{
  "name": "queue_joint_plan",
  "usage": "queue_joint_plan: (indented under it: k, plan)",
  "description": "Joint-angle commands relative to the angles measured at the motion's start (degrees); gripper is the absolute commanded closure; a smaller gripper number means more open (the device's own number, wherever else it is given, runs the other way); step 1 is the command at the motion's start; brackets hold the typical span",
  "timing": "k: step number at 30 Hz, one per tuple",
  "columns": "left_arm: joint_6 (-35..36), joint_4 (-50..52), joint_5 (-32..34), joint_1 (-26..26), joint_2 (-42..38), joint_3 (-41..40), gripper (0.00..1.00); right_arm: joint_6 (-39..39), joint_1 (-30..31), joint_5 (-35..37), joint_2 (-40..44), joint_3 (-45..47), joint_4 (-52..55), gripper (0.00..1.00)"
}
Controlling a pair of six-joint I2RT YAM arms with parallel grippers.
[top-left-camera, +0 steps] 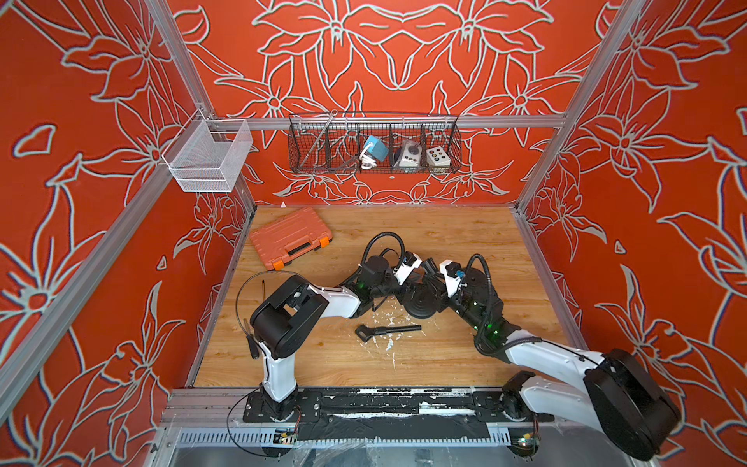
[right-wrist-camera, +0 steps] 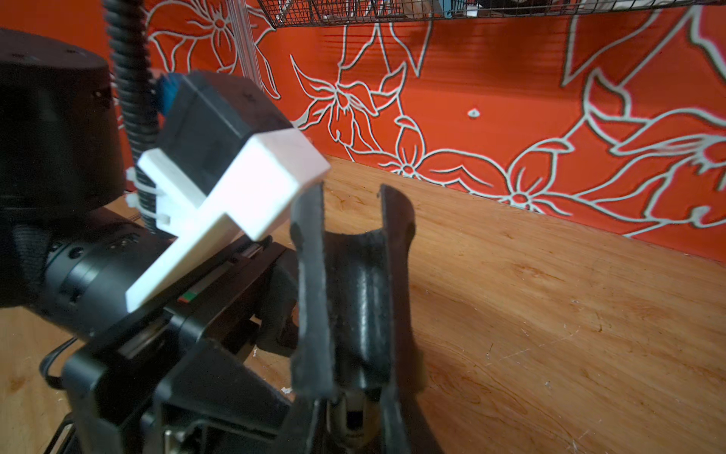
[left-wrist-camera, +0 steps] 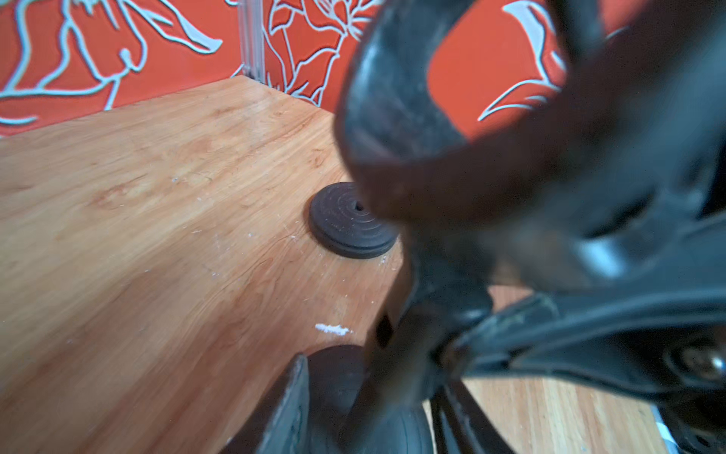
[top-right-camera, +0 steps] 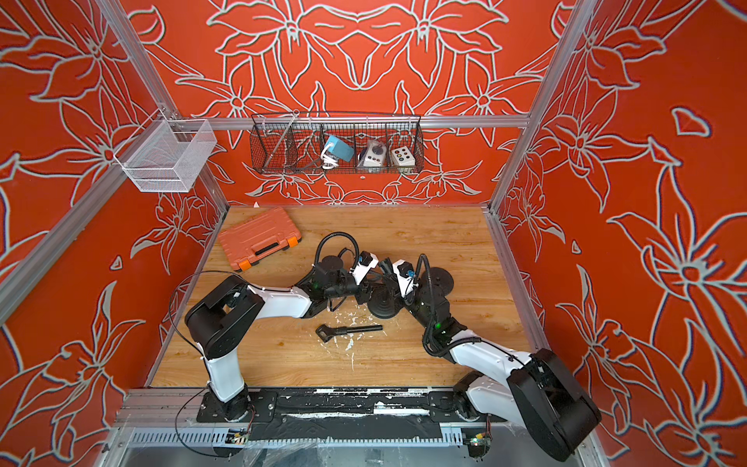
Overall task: Assemble a microphone stand
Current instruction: Hold the microphone stand pole at the microphone stand base.
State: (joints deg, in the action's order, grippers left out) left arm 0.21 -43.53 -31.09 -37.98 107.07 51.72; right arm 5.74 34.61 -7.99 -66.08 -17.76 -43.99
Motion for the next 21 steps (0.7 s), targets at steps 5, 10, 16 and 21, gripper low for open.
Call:
queue_joint_plan:
  k: [5,10,16,21]
  plan:
    - [0.17,-2.35,-1.25,-0.2,3.48,2.02,0.58,0.3,0.2,-2.02,-1.29,2.98,12.04,1.0]
    - [-0.77,-3.74,-1.36,-0.29,5.27,2.3,0.62,2.96,0.46,2.3,0.45,4.2,13.02,1.0]
    - [-1.28,-4.35,-0.95,-0.69,5.46,2.06,0.64,6.25,3.1,11.3,3.03,5.58,15.9,1.0]
    - [-1.25,-3.65,0.87,-1.76,5.28,1.46,0.64,7.37,6.08,19.21,4.94,5.04,20.39,1.0]
